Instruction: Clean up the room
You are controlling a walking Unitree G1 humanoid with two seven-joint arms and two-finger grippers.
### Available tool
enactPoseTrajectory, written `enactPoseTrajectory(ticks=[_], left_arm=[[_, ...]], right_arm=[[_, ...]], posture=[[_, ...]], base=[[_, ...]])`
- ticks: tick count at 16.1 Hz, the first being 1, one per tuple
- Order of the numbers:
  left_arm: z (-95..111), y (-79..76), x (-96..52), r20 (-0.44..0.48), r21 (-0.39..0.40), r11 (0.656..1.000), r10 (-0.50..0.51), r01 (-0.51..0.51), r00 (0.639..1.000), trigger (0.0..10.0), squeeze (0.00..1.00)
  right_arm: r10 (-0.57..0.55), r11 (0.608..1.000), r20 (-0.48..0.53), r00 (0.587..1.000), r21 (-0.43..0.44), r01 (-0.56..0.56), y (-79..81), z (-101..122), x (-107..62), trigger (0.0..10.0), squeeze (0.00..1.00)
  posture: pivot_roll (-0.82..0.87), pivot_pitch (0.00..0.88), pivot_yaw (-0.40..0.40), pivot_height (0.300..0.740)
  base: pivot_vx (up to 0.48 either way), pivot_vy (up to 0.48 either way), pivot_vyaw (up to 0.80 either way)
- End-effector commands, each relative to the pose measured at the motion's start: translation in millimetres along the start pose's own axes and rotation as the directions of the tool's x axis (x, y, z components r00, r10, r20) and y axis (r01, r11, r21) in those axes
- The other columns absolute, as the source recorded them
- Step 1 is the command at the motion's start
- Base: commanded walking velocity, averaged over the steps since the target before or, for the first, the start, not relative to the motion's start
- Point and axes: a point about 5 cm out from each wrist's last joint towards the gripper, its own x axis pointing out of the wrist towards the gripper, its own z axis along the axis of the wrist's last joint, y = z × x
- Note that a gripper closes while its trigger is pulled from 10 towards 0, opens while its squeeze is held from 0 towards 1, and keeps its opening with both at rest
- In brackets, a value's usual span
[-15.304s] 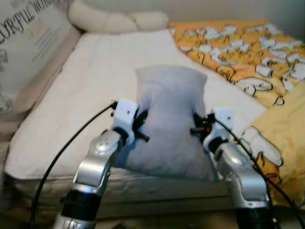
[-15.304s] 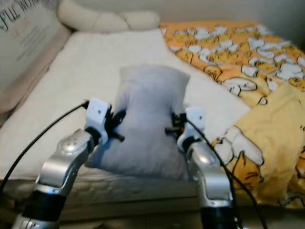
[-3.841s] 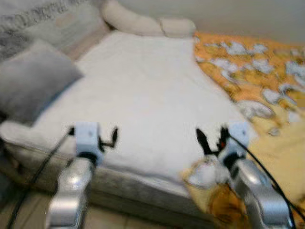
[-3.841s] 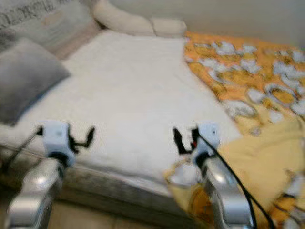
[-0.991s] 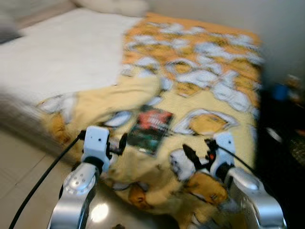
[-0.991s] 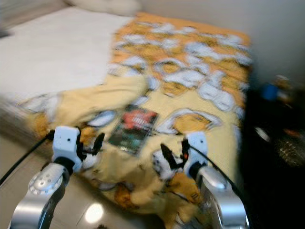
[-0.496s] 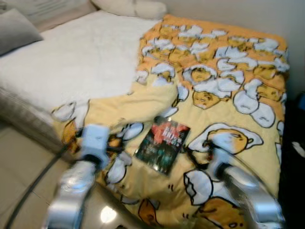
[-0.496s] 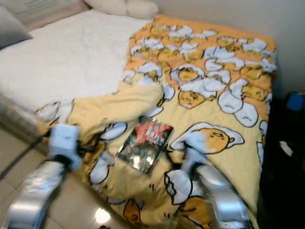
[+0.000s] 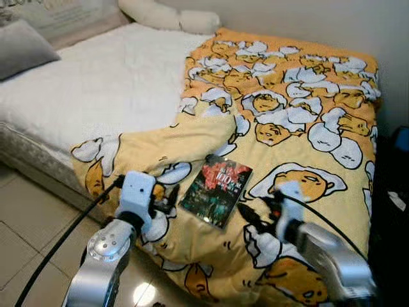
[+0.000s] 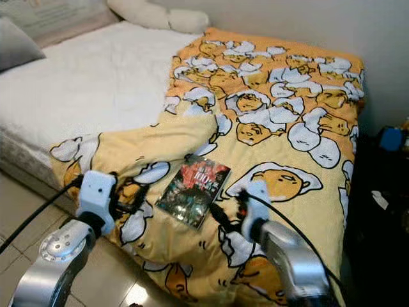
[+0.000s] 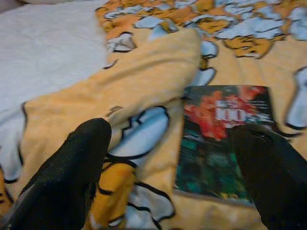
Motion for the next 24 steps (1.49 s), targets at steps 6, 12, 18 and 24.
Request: enactPoseTrajectory(ticks=[6,12,18,24], left_arm=[[-7.7,4.3,-11.9,-0.109,0.041,0.984,-0.168,0.174,0.980,10.0,0.76],[-0.3,11.5,-17.7,-0.118,0.044,0.978,-0.196,0.202,0.974,10.0,0.76],[6.0,13.9,-22.7,-0.113,0.043,0.973,-0.219,0.225,0.969,10.0,0.77],[2.9,14.1,-29.6,-0.145,0.041,0.967,-0.242,0.250,0.959,10.0,0.77]], right_arm=[[0.115,0.945,0.016,0.993,0.306,-0.114,5.4,14.4,43.8,10.0,1.00],[0.060,0.904,-0.037,0.998,0.427,-0.039,0.2,12.8,63.6,10.0,1.00],[0.151,0.867,0.016,0.988,0.478,-0.141,9.2,20.5,70.7,10.0,1.00],[0.084,0.887,0.005,0.996,0.455,-0.077,3.1,18.7,72.2,10.0,1.00]], posture=[[-0.05,0.050,0.002,0.740],[-0.02,0.124,0.030,0.740],[0.00,0.159,0.037,0.740],[0.00,0.166,0.039,0.740]], base=[[0.000,0.000,0.00],[0.000,0.000,0.00],[0.000,0.000,0.00],[0.000,0.000,0.00]])
